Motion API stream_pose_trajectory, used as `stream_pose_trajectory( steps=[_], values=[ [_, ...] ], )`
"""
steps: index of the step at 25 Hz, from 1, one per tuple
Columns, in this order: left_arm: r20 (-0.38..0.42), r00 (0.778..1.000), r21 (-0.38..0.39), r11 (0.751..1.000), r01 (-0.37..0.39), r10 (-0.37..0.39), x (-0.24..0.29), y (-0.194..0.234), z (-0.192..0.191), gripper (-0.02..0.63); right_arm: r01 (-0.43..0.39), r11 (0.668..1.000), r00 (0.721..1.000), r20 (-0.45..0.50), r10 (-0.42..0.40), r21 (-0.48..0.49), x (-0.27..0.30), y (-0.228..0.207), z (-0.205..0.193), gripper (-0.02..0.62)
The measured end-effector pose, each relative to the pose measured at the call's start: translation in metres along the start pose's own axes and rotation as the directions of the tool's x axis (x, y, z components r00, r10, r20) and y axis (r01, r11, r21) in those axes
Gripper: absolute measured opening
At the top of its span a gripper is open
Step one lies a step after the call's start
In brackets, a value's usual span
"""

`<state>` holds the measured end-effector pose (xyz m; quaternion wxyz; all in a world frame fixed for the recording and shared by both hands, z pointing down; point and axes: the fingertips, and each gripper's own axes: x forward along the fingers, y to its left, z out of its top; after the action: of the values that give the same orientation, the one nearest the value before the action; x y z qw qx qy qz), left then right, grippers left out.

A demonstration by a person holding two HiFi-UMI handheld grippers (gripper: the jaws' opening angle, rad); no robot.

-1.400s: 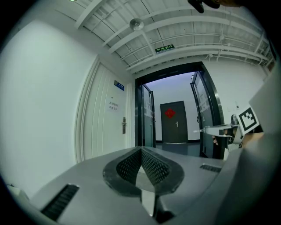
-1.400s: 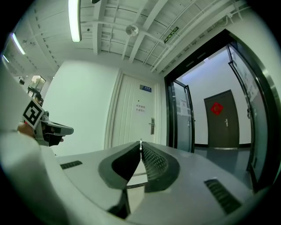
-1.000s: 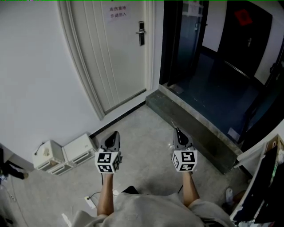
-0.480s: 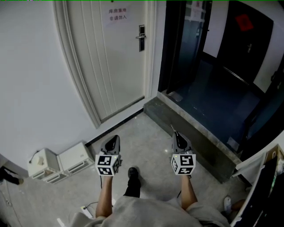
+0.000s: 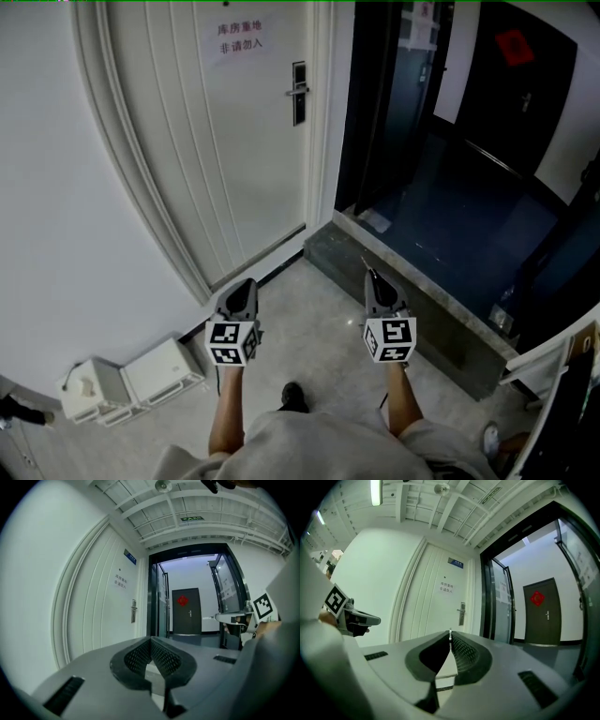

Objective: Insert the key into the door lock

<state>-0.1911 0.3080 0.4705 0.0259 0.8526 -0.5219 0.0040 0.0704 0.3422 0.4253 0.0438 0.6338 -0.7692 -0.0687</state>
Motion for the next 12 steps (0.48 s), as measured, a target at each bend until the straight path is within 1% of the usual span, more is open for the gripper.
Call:
stream_pose_trajectory(
  steps=[7,12],
  values=[
    [0.000,1.000,-0.003,1.000,0.024,-0.024,0.092,0.067,0.013,0.017,0.016,1.000,1.000,0.008,-0.015,-0.015,0.114,-0.002,0.009,0.029],
    [0.005,0.999,0.028,0.998,0.052,-0.052,0.146,0.098,0.024,0.017,0.041,0.999,0.999,0.005,-0.041,-0.008,0.167,-0.009,0.007,0.029]
  ],
)
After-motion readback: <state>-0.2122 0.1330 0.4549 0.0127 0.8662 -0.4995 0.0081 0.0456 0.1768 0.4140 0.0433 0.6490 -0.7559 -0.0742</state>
